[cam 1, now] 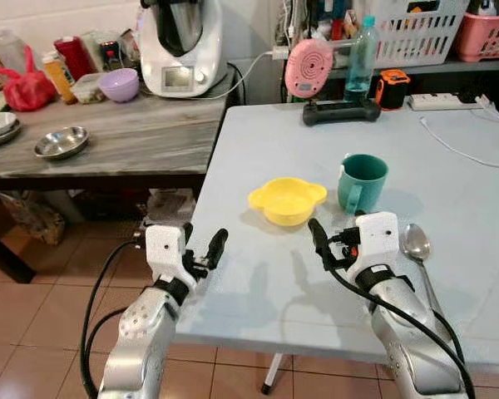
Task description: Setting the table
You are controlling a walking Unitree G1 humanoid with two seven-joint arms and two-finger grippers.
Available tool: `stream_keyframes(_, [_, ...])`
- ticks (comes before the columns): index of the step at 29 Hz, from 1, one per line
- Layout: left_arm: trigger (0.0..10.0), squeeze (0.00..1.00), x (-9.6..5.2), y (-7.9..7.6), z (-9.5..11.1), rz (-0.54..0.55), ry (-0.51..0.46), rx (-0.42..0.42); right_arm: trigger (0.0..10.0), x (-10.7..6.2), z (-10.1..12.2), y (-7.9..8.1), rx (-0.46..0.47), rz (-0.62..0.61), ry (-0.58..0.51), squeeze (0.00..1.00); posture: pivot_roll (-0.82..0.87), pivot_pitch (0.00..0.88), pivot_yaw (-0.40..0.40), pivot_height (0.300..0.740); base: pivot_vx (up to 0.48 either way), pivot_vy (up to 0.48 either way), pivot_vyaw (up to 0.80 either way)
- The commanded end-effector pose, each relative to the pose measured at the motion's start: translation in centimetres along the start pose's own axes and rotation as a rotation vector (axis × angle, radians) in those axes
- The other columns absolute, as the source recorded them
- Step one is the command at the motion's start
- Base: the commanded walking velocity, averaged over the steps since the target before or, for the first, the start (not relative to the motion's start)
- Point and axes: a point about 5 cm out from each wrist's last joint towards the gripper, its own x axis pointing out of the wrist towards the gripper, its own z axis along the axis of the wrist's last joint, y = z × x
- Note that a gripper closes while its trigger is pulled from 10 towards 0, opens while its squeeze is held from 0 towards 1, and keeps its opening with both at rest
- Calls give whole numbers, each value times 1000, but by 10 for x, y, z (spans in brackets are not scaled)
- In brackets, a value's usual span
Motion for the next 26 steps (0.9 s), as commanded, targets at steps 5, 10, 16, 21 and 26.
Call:
stream_keyframes(5, [10000, 0, 19, -8, 8, -53, 10, -30, 10000, -9, 3, -1, -8, -22, -1, 0, -202, 80, 140, 740, 0, 0, 0])
stream_keyframes(10, [10000, 0, 35, -13, 12, -86, 28, -40, 10000, -19, 0, -1, 0, -52, 13, 0, -238, 103, 173, 740, 0, 0, 0])
stream_keyframes(16, [10000, 0, 55, -17, 19, -106, 34, -90, 10000, -32, -1, -5, -7, -95, 27, 0, -293, 121, 201, 740, 0, 0, 0])
stream_keyframes(21, [10000, 0, 67, -15, 26, -92, 29, -149, 10000, -39, 0, -8, -17, -121, 28, 0, -330, 128, 216, 740, 0, 0, 0])
stream_keyframes(26, [10000, 0, 77, -15, 33, -89, 32, -197, 10000, -43, 1, -8, -18, -136, 32, 0, -343, 130, 227, 740, 0, 0, 0])
